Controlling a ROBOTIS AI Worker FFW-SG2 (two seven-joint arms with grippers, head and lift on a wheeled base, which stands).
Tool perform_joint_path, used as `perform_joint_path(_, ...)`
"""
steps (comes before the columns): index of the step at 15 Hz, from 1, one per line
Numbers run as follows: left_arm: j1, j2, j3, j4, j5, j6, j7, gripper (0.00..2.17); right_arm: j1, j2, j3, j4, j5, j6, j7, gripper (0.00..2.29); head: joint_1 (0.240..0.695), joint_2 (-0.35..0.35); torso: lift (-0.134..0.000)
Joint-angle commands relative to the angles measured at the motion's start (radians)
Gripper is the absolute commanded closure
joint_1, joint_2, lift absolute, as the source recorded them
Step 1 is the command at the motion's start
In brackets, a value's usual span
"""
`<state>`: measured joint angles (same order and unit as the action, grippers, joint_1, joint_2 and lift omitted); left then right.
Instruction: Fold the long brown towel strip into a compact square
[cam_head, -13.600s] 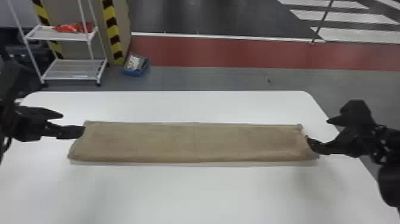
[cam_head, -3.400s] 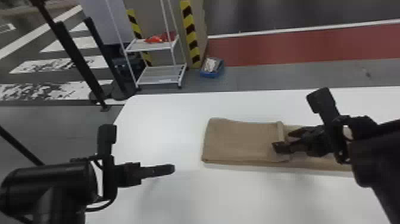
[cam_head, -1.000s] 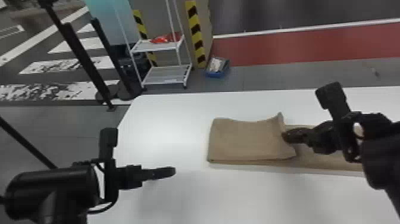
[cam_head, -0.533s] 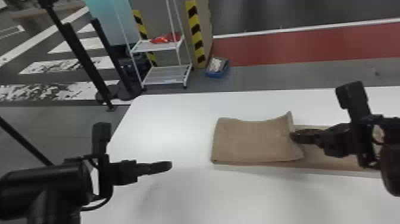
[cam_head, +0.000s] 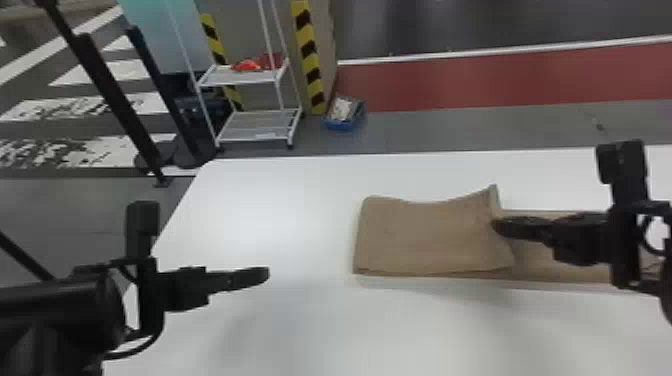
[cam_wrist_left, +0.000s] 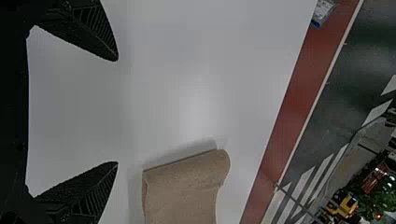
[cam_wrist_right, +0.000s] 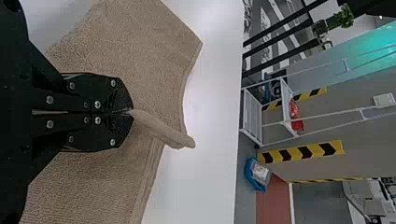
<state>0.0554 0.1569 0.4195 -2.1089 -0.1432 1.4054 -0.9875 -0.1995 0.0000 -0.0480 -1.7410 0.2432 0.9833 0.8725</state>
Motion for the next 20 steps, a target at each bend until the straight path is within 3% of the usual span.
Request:
perform_joint_path(1,-0.008,0.000,-0.007,0.001,0.001,-0.001,0.006,0.09,0.002,0.001,-0.036,0.001,-0.018,0.001,0.006,1.17,0.695,0.213,-0.125)
perform_joint_path(4,-0.008,-0.004,-0.005,0.000,0.001,-0.001,0.004,0.09,0.017,0.001,-0.135,-0.112,-0.088,0.114,0.022,1.17,0.695,0.198,-0.125)
perform_joint_path(7,-0.011,-0.004,-0.010,0.017,0.002,-0.019,0.007,0.09,0.018,0.001,-0.130,0.011,-0.056,0.001,0.002,1.17,0.695,0.162,-0.125)
perform_joint_path(12,-0.005,-0.004,0.004,0.018,0.002,-0.019,0.006,0.09,0.029,0.001,-0.254,-0.107,-0.133,0.133,0.030,1.17,0.695,0.137,-0.125)
perform_joint_path(15,-0.006,-0.007,0.008,0.027,0.019,-0.029,0.009,0.09,0.054,0.001,-0.254,-0.032,-0.117,0.016,0.011,1.17,0.695,0.120,-0.125)
perform_joint_path(18,-0.005,-0.014,0.002,0.023,0.014,-0.026,0.010,0.09,0.032,0.001,-0.274,-0.077,-0.137,0.090,0.025,1.17,0.695,0.108,-0.125)
perform_joint_path(20,-0.005,-0.013,0.008,0.026,0.013,-0.026,0.009,0.09,0.026,0.001,-0.365,-0.107,-0.177,0.127,0.028,1.17,0.695,0.098,-0.125)
